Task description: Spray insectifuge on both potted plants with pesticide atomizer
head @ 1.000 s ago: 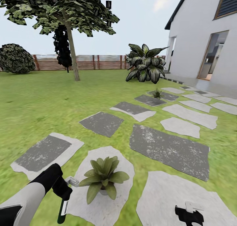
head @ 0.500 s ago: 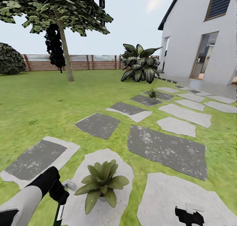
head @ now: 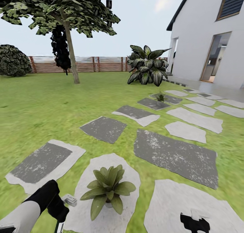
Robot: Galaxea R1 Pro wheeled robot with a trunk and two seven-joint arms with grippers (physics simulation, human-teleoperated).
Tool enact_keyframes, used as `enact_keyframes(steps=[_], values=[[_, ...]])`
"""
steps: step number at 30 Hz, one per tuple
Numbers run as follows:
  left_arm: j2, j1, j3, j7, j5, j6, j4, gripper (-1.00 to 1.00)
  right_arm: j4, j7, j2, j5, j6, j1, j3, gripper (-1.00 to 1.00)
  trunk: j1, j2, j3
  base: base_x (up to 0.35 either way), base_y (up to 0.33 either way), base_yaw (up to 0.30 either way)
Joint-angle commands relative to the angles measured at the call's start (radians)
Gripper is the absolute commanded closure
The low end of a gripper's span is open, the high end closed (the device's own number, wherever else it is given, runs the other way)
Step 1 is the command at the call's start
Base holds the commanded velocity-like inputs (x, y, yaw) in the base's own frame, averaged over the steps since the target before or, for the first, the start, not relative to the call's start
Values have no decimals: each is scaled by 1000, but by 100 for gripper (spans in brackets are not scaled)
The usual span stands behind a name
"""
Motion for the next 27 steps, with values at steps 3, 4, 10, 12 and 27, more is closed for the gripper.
enact_keyframes(steps=[3,4,10,12,27], values=[[-21,-4,7,-4,-12,5,-4,100,2,-3,0,11,-5,-1,-7,-100,0,0,-1,0,0,229],[-21,-5,7,-4,-13,5,-7,100,2,-3,0,11,-5,-1,-7,-100,0,0,-1,0,0,88],[-7,-4,10,-10,-13,9,-95,100,2,-3,0,10,-5,-1,-7,-100,0,0,-1,0,0,22],[-8,-5,9,-11,-13,12,-111,100,1,-4,0,9,-5,-1,-8,-100,0,0,-1,0,0,2],[-19,-10,4,-11,-12,22,-108,100,0,-5,1,6,-5,-1,-9,-100,30,-56,-42,0,0,0]])
